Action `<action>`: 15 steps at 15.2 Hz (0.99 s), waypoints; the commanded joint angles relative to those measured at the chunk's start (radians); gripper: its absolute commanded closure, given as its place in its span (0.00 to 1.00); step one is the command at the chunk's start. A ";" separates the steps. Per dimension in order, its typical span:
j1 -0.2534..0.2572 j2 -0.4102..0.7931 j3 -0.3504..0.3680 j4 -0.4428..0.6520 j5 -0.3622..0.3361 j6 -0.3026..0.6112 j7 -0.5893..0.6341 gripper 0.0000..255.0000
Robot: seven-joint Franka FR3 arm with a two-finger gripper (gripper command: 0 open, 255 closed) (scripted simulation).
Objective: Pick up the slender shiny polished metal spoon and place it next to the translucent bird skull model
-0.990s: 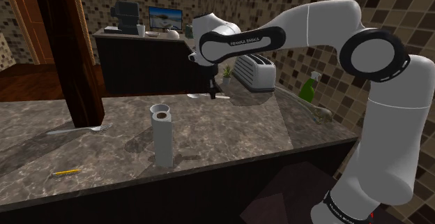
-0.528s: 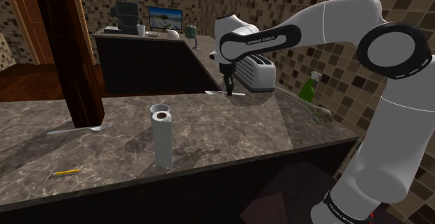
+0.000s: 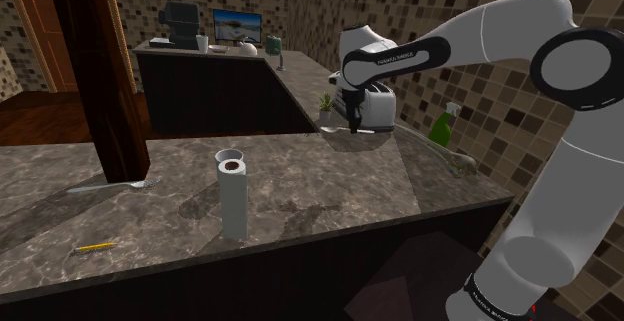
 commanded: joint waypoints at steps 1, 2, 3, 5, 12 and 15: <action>-0.024 -0.012 -0.022 -0.017 -0.002 0.016 -0.044 1.00; -0.037 -0.017 -0.033 -0.025 -0.002 0.025 -0.066 1.00; -0.049 -0.022 -0.044 -0.032 -0.003 0.033 -0.088 1.00; -0.074 -0.028 -0.067 -0.042 -0.004 0.049 -0.132 1.00; -0.159 -0.021 -0.148 -0.042 0.000 0.098 -0.294 1.00; -0.171 -0.010 -0.158 -0.056 0.000 0.128 -0.308 1.00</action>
